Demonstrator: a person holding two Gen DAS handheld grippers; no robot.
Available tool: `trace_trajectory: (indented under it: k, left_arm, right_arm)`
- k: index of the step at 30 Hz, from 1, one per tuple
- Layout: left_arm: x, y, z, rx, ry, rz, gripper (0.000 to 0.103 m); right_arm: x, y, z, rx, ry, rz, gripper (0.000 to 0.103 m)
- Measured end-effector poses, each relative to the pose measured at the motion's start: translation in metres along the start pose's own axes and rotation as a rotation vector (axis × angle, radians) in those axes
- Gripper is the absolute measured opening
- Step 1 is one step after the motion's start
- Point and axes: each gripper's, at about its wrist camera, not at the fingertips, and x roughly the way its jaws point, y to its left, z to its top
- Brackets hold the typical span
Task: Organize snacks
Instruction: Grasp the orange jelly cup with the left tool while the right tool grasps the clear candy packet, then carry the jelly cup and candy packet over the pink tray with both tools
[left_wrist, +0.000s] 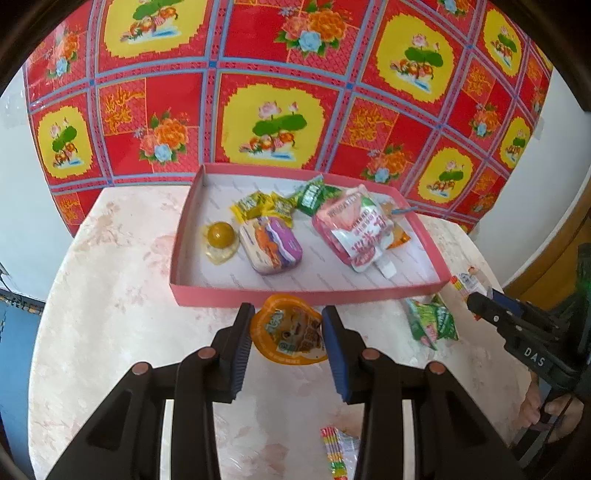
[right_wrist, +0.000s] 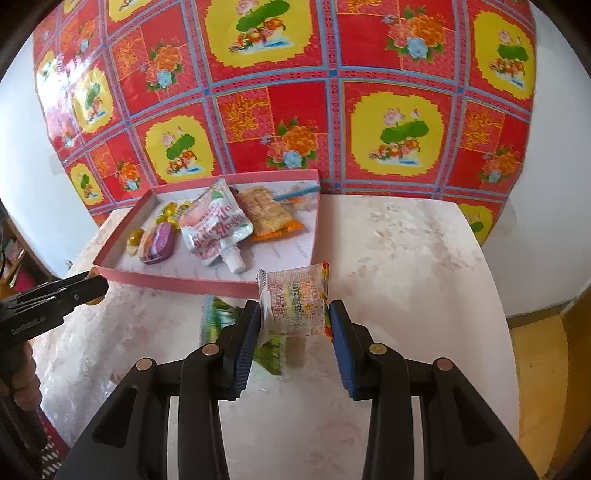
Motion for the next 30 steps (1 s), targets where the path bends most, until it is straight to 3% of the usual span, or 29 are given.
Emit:
trace_trajectory:
  k: [14, 30]
  left_arm:
    - [0.006, 0.006, 0.04, 0.012, -0.052, 0.042, 0.039]
    - [0.056, 0.022, 0.085, 0.018, -0.058, 0.082, 0.039]
  right_arm:
    - [0.001, 0.012, 0.026, -0.013, -0.021, 0.051, 0.039]
    - [0.026, 0.017, 0.046, -0.021, -0.012, 0.091, 0.039]
